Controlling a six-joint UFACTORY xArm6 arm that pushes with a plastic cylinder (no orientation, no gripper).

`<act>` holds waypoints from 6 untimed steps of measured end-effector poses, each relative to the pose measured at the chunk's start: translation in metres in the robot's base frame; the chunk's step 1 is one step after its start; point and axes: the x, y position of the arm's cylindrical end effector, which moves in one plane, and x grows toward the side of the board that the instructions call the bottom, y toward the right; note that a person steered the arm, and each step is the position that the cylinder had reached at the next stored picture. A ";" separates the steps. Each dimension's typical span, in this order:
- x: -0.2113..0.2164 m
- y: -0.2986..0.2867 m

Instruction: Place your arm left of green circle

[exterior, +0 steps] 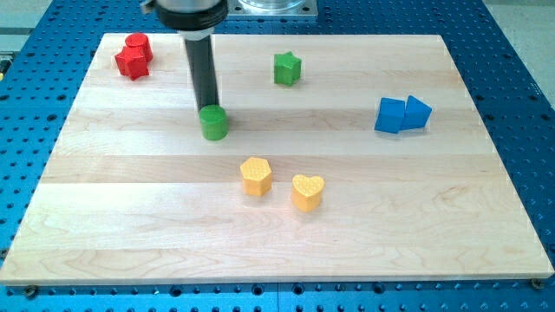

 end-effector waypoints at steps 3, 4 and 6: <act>0.002 -0.004; -0.008 -0.038; -0.013 -0.050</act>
